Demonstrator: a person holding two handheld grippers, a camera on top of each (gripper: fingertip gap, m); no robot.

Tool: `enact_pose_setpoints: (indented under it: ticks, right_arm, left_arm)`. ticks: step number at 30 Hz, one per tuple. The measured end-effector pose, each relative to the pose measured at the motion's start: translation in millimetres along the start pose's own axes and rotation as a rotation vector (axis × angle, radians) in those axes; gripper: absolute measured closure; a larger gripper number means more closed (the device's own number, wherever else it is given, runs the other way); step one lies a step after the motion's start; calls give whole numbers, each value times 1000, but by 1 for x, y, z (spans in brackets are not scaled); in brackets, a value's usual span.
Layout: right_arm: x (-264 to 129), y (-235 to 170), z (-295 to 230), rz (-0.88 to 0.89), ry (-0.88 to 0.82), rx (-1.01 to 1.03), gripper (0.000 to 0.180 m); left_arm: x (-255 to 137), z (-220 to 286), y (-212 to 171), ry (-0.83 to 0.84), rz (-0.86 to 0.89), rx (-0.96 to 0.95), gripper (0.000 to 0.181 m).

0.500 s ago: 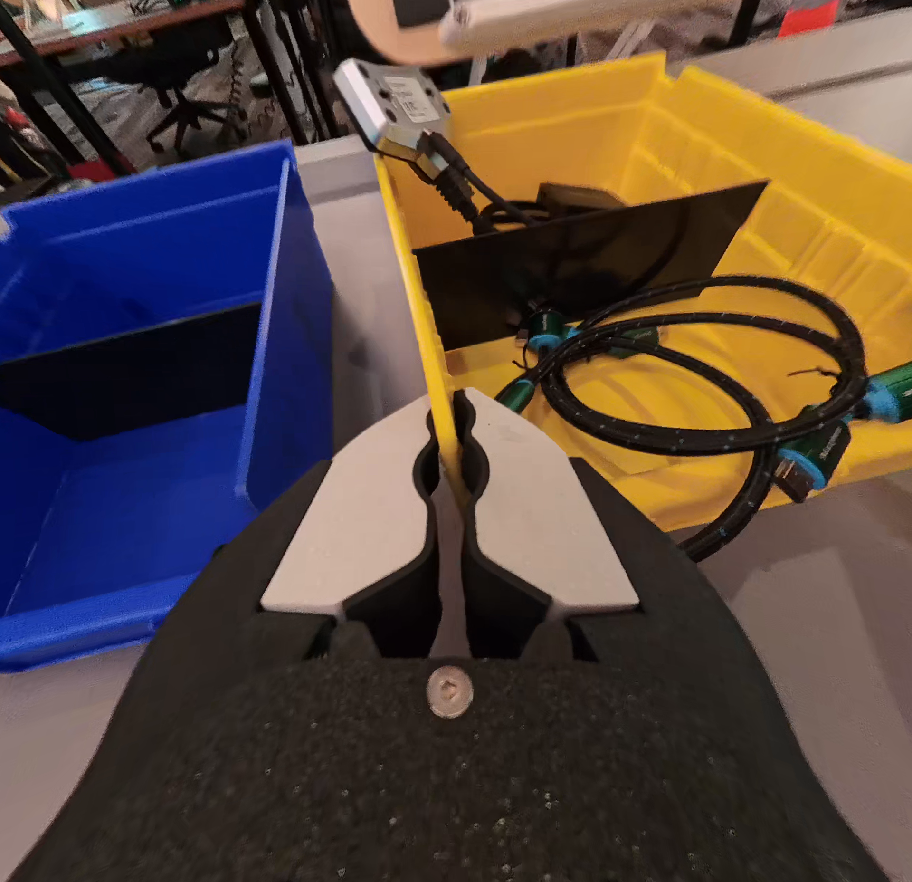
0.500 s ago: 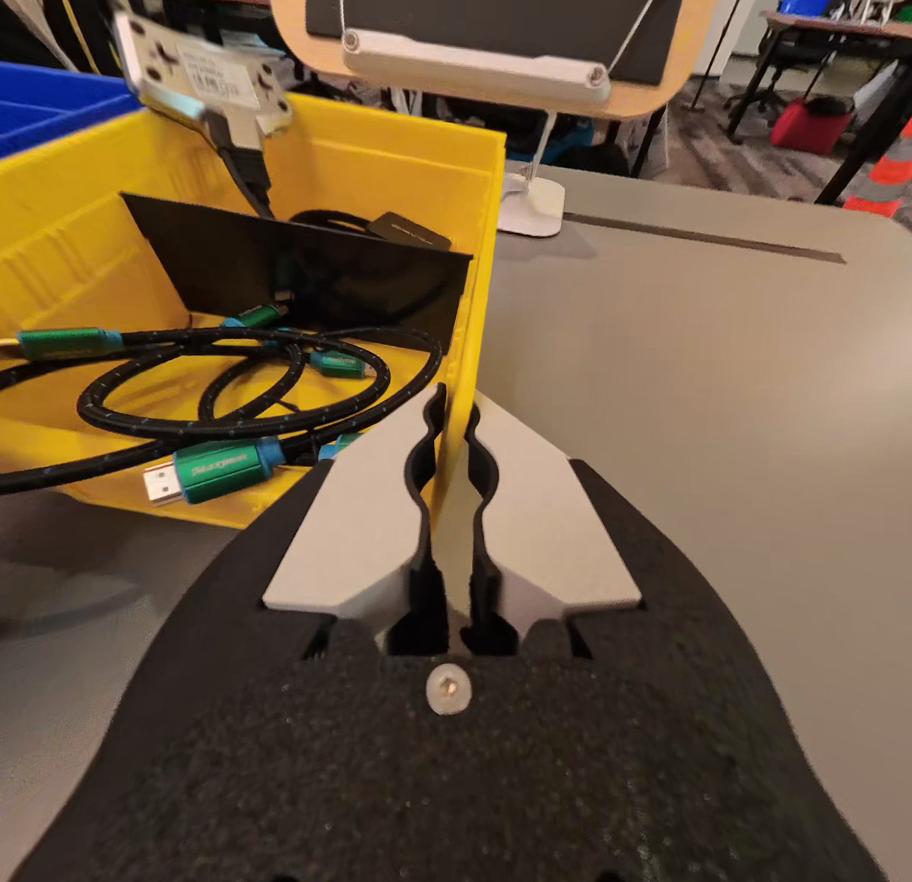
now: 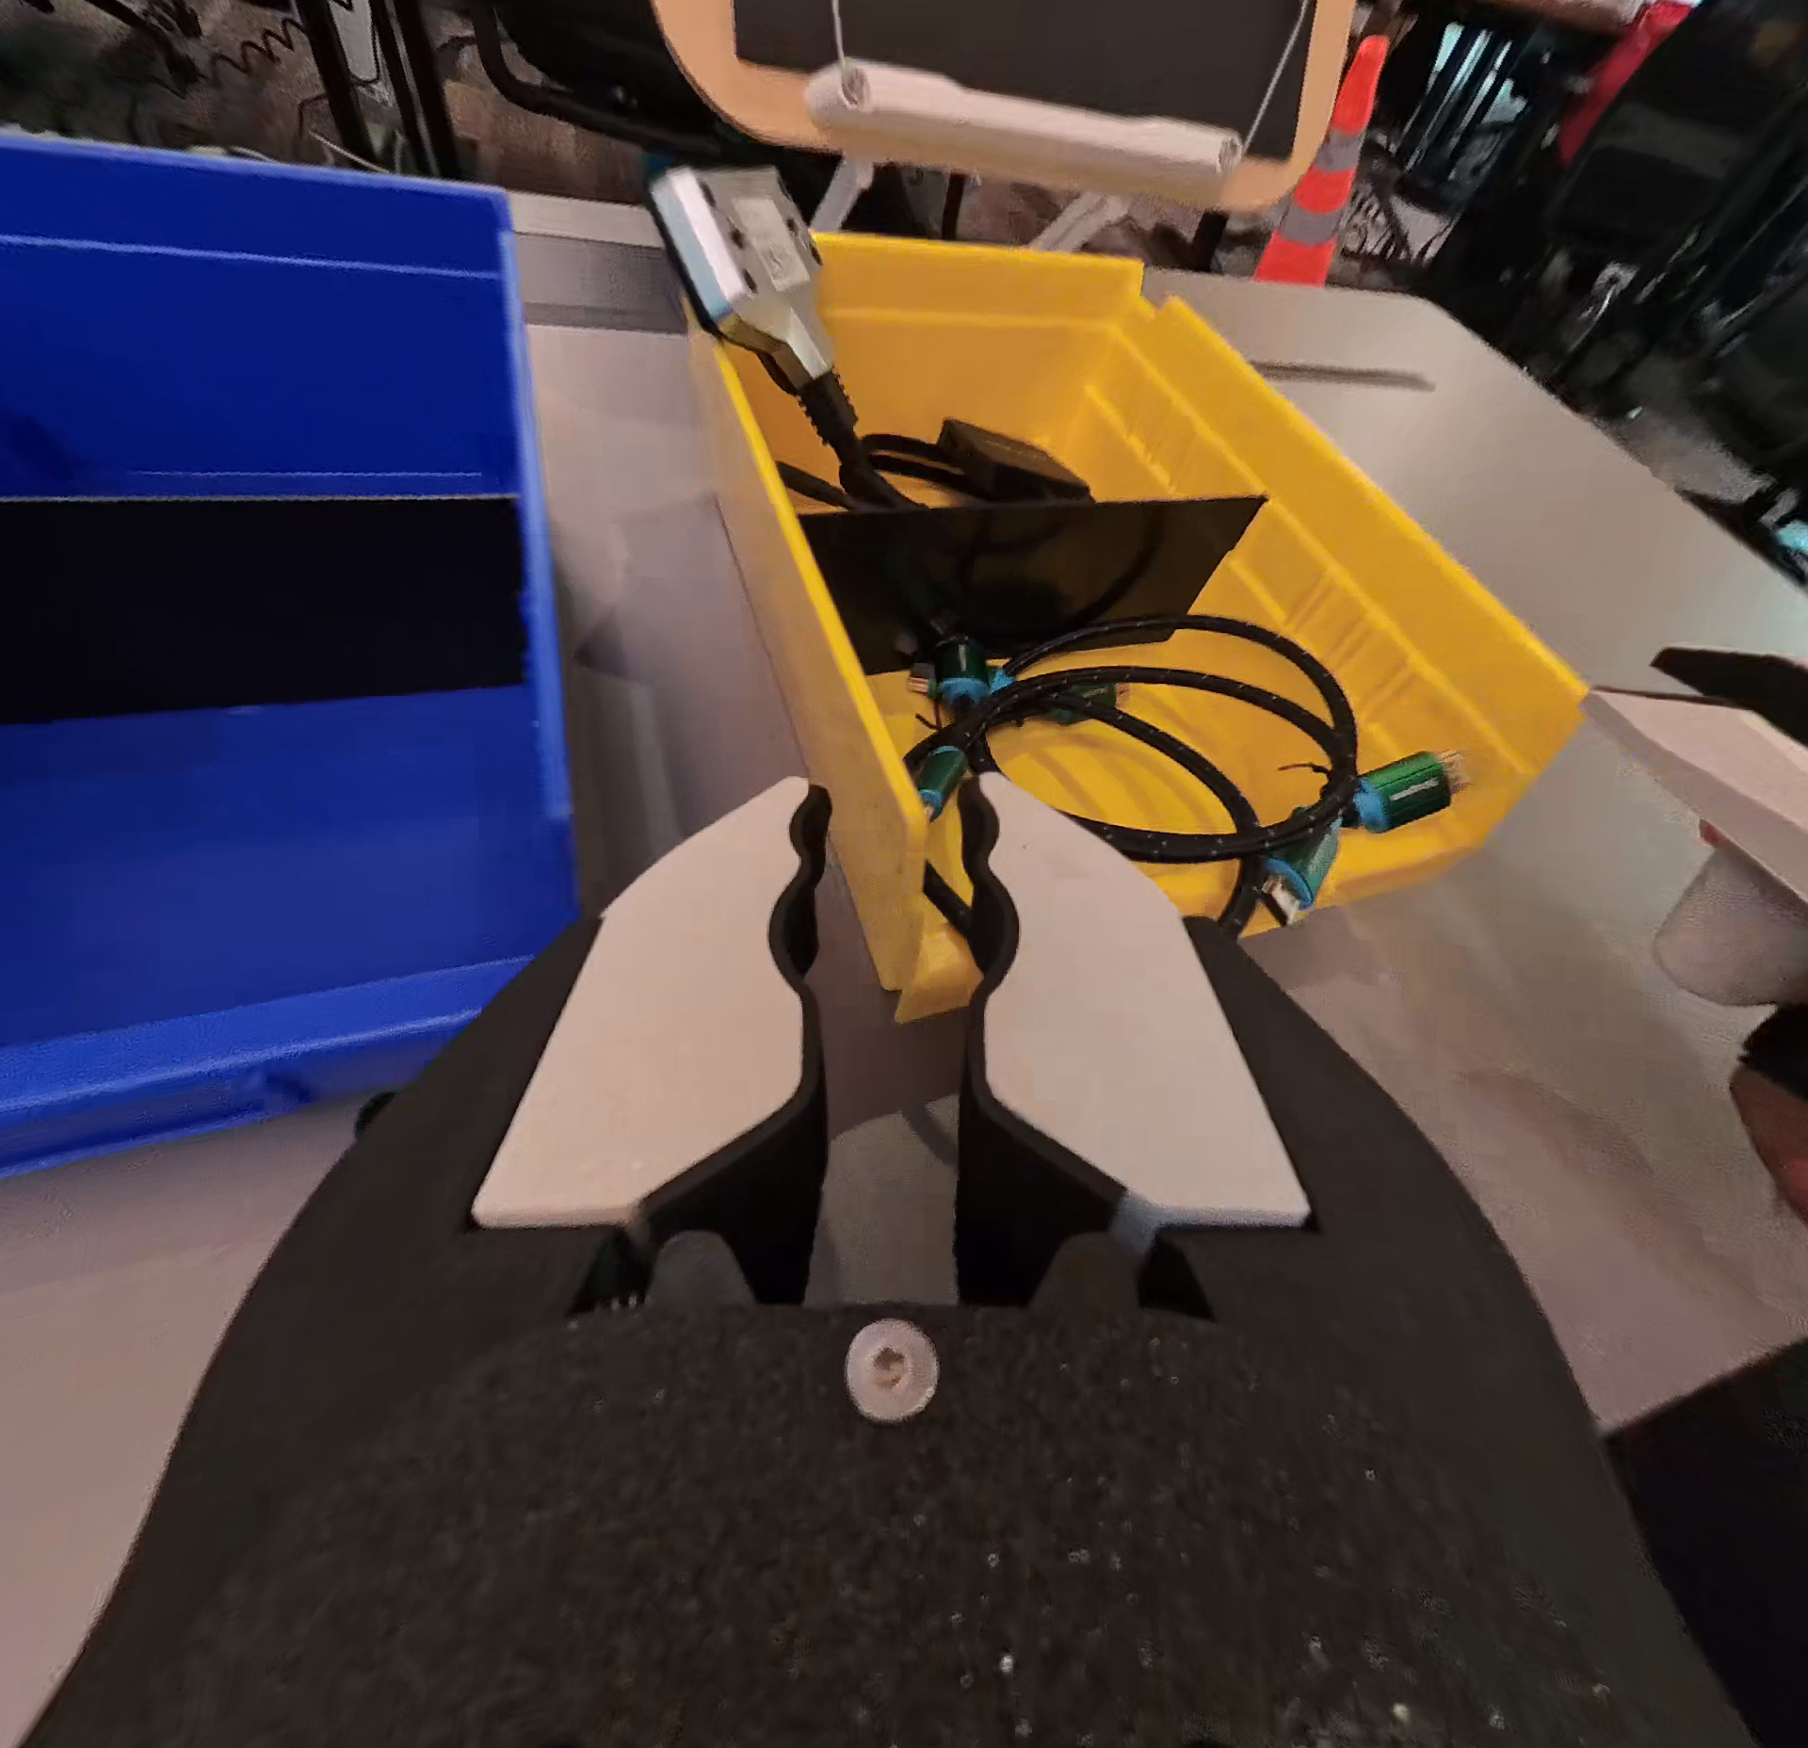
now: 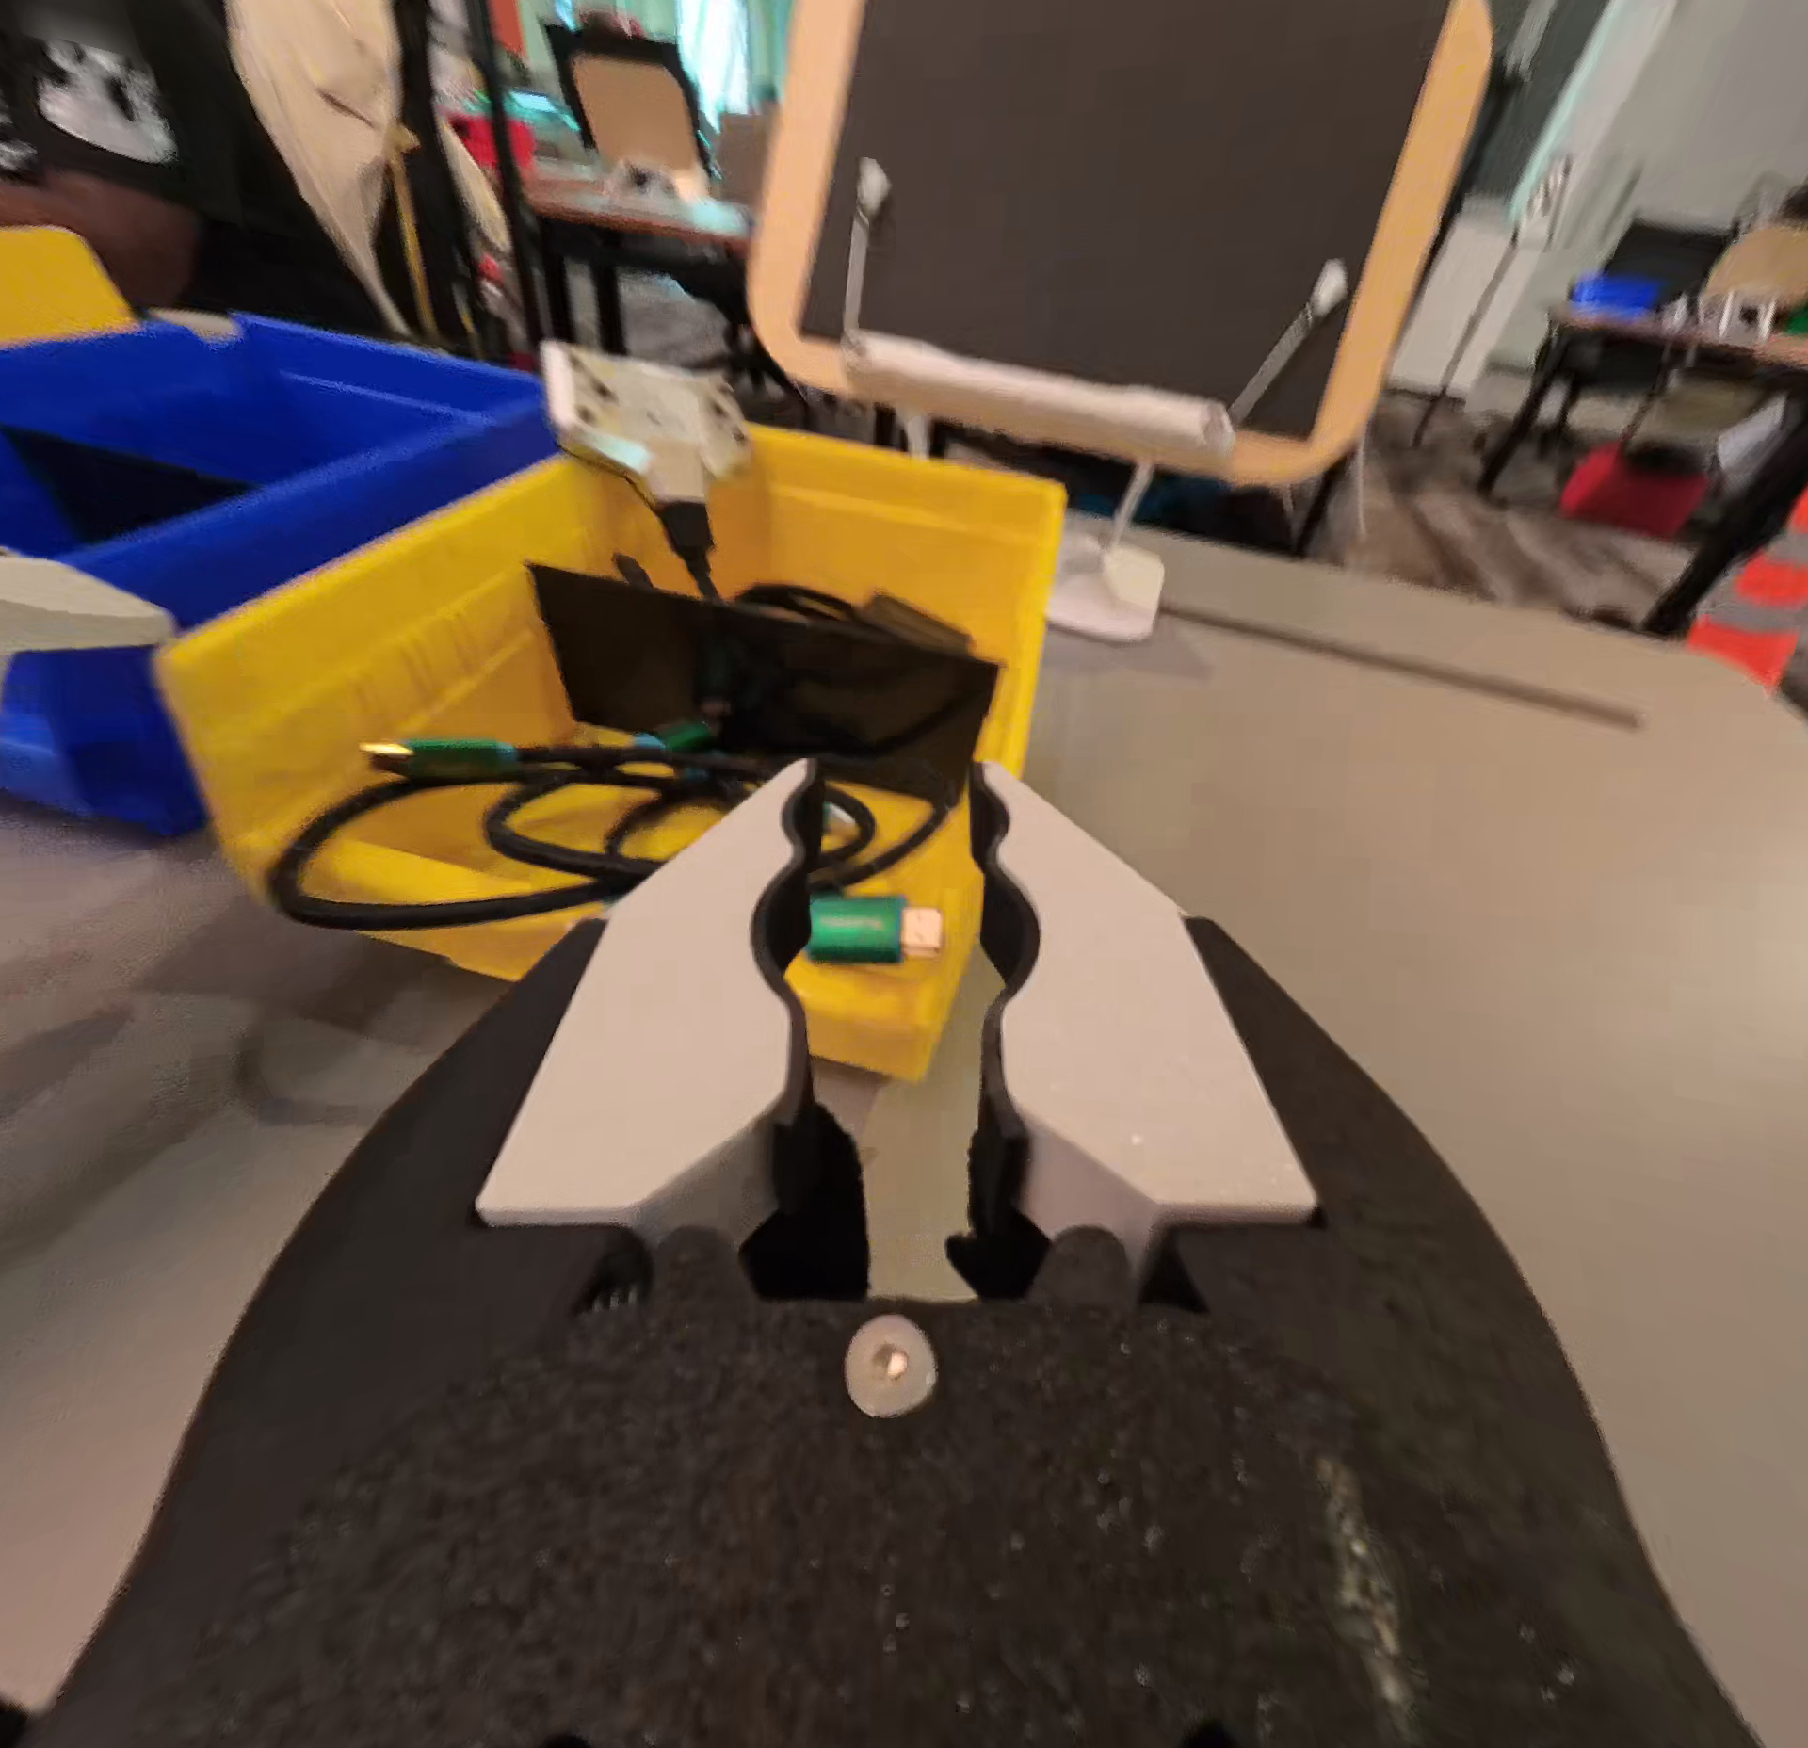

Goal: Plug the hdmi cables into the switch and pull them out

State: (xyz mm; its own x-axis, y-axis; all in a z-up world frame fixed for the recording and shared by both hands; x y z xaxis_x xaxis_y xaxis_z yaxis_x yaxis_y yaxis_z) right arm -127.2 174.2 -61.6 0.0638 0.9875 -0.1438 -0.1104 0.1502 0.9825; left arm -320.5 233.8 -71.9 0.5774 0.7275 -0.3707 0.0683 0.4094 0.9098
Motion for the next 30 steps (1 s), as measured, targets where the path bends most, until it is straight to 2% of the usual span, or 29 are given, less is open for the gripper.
enact_pose_setpoints:
  ticks: [2,4,8,12,17,19,20,23,25,30]
  right_arm:
    - [-12,14,-27,49,82,-55,151]
    - [-26,11,-67,56,237,-70,150]
    - [-56,-14,-155,-14,559,-90,142]
    - [-77,-31,-217,-5,697,-218,141]
    - [-68,-34,-254,-5,705,-315,142]
    - [-50,-29,-257,-47,672,-277,142]
    - [-38,-26,-257,-78,652,-240,142]
    - [0,-21,-245,-162,560,-51,142]
    - [20,-17,-231,-150,471,58,142]
    - [43,-13,-233,-106,368,25,142]
  left_arm:
    - [-21,-16,7,15,21,-18,152]
    - [-45,-47,12,71,39,-20,149]
    - [-84,-155,-1,310,0,-13,142]
    - [-84,-232,-7,408,-31,-42,141]
    - [-43,-269,-9,367,-71,-36,150]
    - [-36,-267,-7,304,-39,-88,175]
    - [-37,-264,-9,282,-28,-109,176]
    - [-49,-246,-18,292,-13,-55,177]
    - [-63,-231,-27,307,-14,-6,177]
    - [-102,-203,-49,321,-11,-22,175]
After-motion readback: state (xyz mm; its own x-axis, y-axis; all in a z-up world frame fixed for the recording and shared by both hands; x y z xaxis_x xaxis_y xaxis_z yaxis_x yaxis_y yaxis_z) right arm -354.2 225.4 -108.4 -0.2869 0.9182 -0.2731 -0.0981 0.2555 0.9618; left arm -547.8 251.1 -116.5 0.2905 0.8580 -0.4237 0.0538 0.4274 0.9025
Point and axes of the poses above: each gripper's, where its closed fingertips meet, x out along the fingers, y out of its top, z = x × y across the jaws, the point moved 2 cm from there along -x, back along the fingers, and after that the axes turned 1 degree about -y, right-handed, at the moved point
